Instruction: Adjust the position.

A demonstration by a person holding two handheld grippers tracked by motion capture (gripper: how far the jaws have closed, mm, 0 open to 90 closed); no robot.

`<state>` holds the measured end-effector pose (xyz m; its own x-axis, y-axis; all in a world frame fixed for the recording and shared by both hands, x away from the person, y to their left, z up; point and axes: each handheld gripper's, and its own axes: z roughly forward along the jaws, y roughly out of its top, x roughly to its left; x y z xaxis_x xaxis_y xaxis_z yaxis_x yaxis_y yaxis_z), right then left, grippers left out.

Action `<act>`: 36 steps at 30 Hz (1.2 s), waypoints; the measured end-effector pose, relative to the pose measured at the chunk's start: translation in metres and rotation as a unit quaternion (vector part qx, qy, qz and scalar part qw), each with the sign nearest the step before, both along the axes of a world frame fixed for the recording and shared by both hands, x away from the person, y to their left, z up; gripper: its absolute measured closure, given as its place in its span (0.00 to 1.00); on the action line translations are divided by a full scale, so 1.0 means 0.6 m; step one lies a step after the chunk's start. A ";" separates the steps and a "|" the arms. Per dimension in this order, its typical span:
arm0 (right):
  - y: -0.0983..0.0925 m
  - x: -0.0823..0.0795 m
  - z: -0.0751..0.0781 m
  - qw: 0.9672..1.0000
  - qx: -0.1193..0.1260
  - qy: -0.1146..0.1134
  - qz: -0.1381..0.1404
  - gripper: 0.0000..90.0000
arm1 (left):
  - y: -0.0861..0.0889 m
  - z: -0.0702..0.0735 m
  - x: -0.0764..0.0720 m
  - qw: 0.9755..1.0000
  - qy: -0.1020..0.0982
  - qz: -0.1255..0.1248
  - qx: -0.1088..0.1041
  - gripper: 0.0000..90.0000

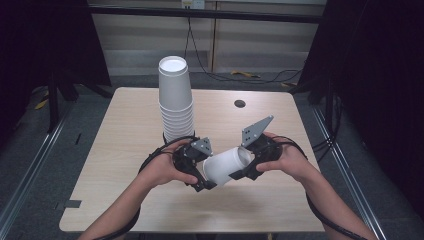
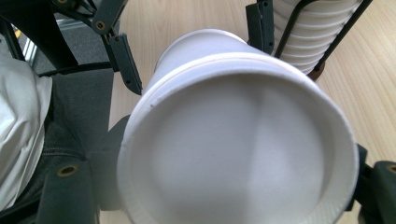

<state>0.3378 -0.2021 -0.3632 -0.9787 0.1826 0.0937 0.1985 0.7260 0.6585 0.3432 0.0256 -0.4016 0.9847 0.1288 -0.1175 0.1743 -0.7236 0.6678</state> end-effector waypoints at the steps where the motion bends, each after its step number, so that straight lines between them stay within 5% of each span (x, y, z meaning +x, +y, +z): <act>1: 0.000 0.000 0.000 1.000 0.001 -0.001 0.000 0.25 | 0.000 -0.001 0.001 1.000 -0.002 -0.004 0.000 0.00; 15: 0.009 -0.001 0.008 0.999 0.031 0.003 0.007 0.25 | -0.007 -0.009 0.000 1.000 -0.007 -0.007 -0.019 0.00; 23: 0.004 0.000 0.008 0.999 0.037 -0.001 0.005 0.25 | -0.008 -0.001 0.001 1.000 -0.014 -0.009 -0.022 0.12; 36: 0.007 -0.003 0.003 1.000 0.020 0.001 0.005 0.20 | -0.015 0.009 -0.002 0.999 -0.009 -0.004 0.032 0.15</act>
